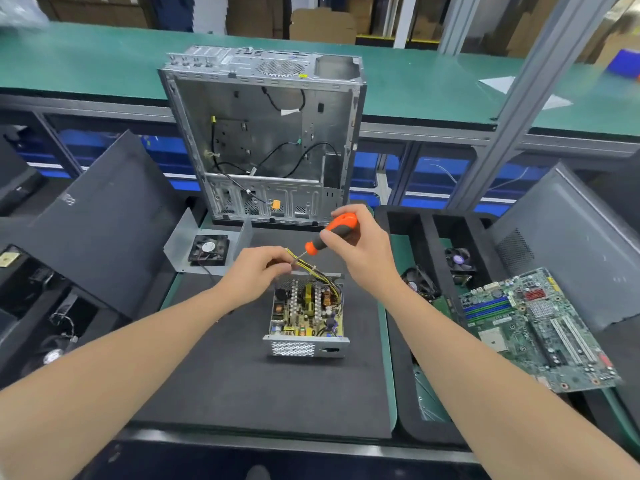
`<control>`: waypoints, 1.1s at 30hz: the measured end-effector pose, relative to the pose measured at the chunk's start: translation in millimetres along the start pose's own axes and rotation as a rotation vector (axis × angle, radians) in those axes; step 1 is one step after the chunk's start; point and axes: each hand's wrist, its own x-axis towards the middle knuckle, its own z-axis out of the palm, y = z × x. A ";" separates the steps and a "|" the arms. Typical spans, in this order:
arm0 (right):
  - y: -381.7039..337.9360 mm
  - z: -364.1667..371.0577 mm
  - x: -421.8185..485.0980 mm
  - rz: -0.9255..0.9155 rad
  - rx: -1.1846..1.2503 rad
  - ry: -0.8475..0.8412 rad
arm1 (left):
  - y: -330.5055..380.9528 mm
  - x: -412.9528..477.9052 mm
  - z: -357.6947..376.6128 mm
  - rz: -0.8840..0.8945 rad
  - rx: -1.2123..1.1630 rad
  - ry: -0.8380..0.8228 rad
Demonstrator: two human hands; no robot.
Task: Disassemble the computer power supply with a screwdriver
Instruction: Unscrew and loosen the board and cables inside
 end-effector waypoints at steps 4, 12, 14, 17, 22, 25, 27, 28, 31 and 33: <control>-21.1 25.3 9.2 -0.075 -0.095 -0.080 | -20.0 -13.6 -4.7 -0.048 -0.018 -0.046; -27.3 40.4 11.5 -0.051 -0.359 -0.086 | -16.8 -24.8 23.7 0.300 0.199 -0.211; -24.0 36.3 8.5 -0.042 -0.416 -0.094 | -10.7 -21.9 32.1 0.395 0.248 -0.215; -16.3 27.6 3.2 -0.037 -0.484 -0.109 | 0.3 -16.4 43.0 0.537 0.285 -0.224; -2.5 15.8 -8.8 0.026 -0.535 -0.124 | 15.5 2.5 65.7 0.786 0.542 -0.385; 6.4 9.6 -16.6 0.060 -0.554 -0.138 | 20.1 11.1 75.7 0.820 0.753 -0.445; 11.6 5.2 -20.4 0.070 -0.558 -0.147 | 22.1 15.0 76.8 0.838 0.746 -0.473; 13.7 3.1 -22.0 0.069 -0.563 -0.151 | 21.5 16.7 77.0 0.858 0.735 -0.466; 18.4 -2.5 -24.9 0.068 -0.568 -0.136 | 15.8 18.8 75.6 0.901 0.713 -0.411; 20.4 -5.6 -25.2 0.070 -0.564 -0.120 | 13.0 16.8 75.7 0.932 0.703 -0.356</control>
